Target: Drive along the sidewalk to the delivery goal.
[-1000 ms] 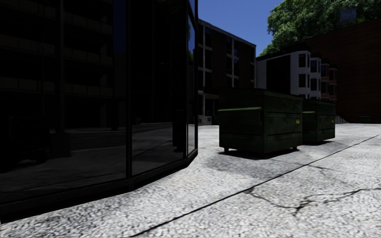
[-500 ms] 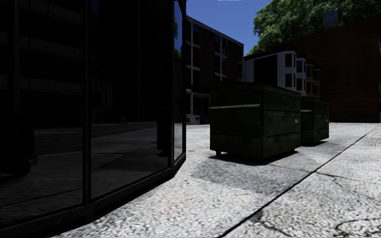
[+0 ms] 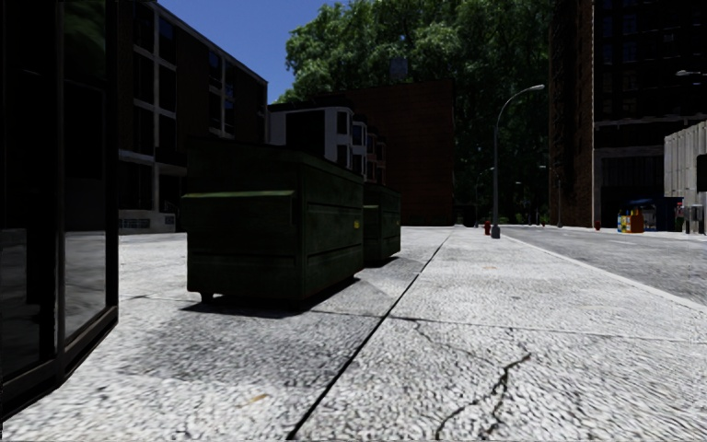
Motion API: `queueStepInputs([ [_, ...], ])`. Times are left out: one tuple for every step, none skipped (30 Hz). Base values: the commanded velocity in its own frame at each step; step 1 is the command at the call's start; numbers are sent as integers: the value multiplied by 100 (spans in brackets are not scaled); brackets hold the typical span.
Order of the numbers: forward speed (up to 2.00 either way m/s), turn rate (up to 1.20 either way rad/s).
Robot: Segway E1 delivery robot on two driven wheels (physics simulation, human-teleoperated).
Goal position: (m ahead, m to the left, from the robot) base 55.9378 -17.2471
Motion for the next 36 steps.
queueStepInputs([
  [86,0],
  [86,0],
  [86,0],
  [86,0],
  [86,0],
  [86,0],
  [86,0],
  [86,0],
  [86,0],
  [86,0],
  [86,0],
  [86,0],
  [86,0],
  [86,0],
  [86,0],
  [86,0],
  [88,0],
  [92,0],
  [95,0],
  [96,0],
  [97,0],
  [97,0],
  [97,0],
  [97,-7],
  [97,-84],
  [97,-96],
  [97,-103],
  [97,-107],
  [97,-108],
  [97,-108],
  [97,-60],
  [97,-3],
  [97,-3],
  [97,0],
  [97,0],
  [97,0],
])
